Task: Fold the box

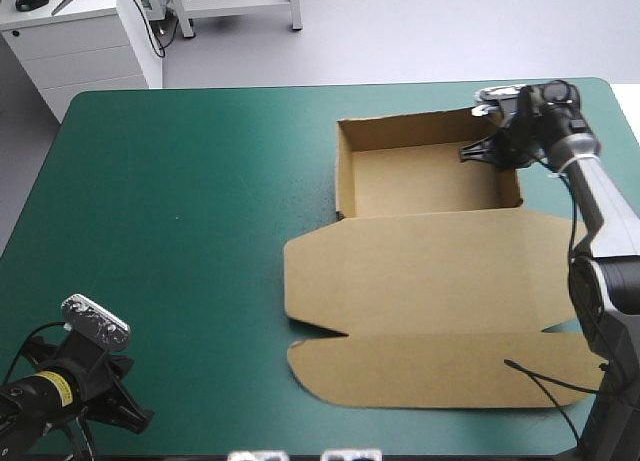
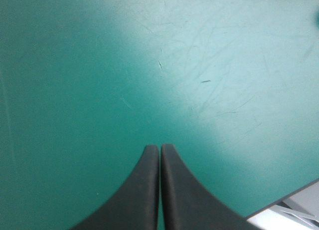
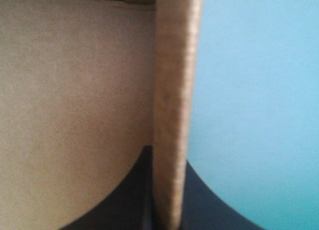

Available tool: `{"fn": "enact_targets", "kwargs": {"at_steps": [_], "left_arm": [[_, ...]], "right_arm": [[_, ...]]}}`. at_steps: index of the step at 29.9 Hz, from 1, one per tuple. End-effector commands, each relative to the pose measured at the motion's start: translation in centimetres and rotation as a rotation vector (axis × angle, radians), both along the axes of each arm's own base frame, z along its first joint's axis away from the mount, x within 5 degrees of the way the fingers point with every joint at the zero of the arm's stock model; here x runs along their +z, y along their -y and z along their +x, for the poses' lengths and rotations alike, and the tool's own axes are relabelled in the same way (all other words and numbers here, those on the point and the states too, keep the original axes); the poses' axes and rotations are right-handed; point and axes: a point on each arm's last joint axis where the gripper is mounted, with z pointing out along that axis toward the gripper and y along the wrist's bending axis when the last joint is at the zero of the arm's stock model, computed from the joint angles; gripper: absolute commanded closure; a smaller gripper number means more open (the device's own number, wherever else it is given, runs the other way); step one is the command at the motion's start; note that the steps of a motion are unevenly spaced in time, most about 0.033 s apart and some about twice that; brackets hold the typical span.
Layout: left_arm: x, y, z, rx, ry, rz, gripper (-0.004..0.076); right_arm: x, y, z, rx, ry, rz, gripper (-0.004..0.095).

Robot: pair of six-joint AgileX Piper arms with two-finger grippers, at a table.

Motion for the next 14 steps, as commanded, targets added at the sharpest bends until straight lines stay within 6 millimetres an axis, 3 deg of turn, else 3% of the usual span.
{"fn": "enact_targets", "kwargs": {"at_steps": [1,5,8,14], "left_arm": [[0.5,-0.2,0.0,0.012,0.007,0.008,0.0731],[0.5,-0.4,0.1,0.02,0.02,0.033,0.0731],[0.6,-0.3,0.1,0.018,0.024,0.029,0.0731],[0.6,-0.3,0.2,0.014,0.032,0.022,0.0731]], "right_arm": [[4.6,6.1,-0.9,-0.127,0.184,-0.035,0.0927],[4.5,12.3,-1.7,-0.27,0.208,-0.051,0.0927],[4.1,15.7,-2.6,-0.352,0.195,-0.057,0.0927],[2.9,20.0,-4.1,-0.465,0.143,-0.043,0.0927]]}}
